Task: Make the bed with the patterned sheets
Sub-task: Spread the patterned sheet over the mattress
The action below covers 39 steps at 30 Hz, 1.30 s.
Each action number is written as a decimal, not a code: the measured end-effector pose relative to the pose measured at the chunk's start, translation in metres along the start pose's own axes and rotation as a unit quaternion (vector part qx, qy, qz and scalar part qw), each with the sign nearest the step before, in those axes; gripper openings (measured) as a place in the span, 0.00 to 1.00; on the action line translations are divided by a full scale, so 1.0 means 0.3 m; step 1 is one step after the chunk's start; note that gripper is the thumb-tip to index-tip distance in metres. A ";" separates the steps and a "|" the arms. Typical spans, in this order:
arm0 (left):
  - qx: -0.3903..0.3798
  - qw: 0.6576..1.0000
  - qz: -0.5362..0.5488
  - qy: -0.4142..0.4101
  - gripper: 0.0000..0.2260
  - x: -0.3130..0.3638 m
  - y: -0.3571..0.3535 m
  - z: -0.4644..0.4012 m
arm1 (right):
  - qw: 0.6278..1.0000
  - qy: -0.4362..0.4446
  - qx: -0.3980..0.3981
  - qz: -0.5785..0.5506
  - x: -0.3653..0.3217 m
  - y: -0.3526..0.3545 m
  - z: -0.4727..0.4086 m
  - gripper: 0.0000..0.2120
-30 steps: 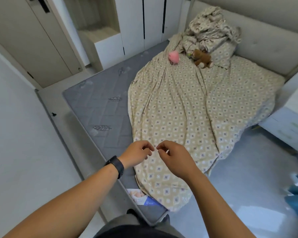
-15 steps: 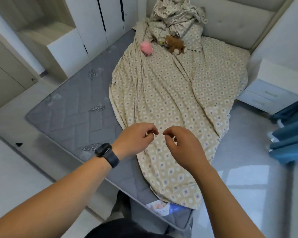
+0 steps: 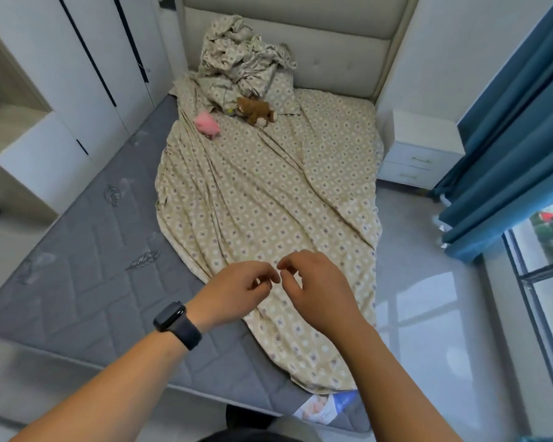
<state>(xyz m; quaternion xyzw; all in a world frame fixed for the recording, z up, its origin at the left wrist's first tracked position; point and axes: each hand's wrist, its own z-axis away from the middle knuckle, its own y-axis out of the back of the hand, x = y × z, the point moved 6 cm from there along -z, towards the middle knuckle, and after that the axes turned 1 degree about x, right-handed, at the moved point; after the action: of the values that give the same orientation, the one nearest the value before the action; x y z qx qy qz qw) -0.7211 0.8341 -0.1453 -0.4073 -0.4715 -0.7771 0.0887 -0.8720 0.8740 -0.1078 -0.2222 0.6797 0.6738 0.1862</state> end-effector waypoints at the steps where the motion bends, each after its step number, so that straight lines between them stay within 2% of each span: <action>1: -0.004 1.000 -0.013 -0.001 0.10 -0.007 0.018 0.010 | 1.000 0.002 0.006 -0.008 -0.012 -0.012 -0.018 0.10; 9: 0.064 0.994 -0.068 0.064 0.09 -0.265 0.284 0.144 | 0.997 0.067 -0.045 -0.011 -0.241 -0.227 -0.161 0.09; 13: 0.082 0.993 -0.037 0.075 0.08 -0.437 0.387 0.191 | 0.996 0.068 -0.051 0.000 -0.330 -0.316 -0.232 0.09; 18: 0.013 0.996 -0.071 0.058 0.09 -0.702 0.545 0.219 | 0.999 0.031 -0.022 -0.002 -0.526 -0.529 -0.393 0.08; 24: -0.026 0.991 -0.098 0.083 0.09 -1.016 0.776 0.262 | 0.996 0.031 -0.077 -0.018 -0.761 -0.834 -0.468 0.07; 28: -0.053 0.993 -0.069 0.082 0.09 -1.130 0.812 0.199 | 0.994 -0.032 -0.105 -0.009 -0.745 -0.959 -0.478 0.07; 34: -0.074 0.993 0.018 0.093 0.08 -1.177 0.719 0.064 | 0.983 -0.082 -0.166 0.004 -0.606 -1.076 -0.565 0.10; 39: -0.081 0.981 0.048 0.167 0.07 -1.340 0.633 -0.007 | 0.963 -0.140 -0.230 -0.008 -0.422 -1.311 -0.725 0.14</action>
<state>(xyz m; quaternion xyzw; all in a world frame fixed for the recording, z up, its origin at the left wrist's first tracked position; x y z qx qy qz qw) -0.3608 0.6312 -0.3083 -0.2991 -0.3657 -0.8648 0.1701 -0.5391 0.6659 -0.3607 -0.1685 0.4718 0.8346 0.2288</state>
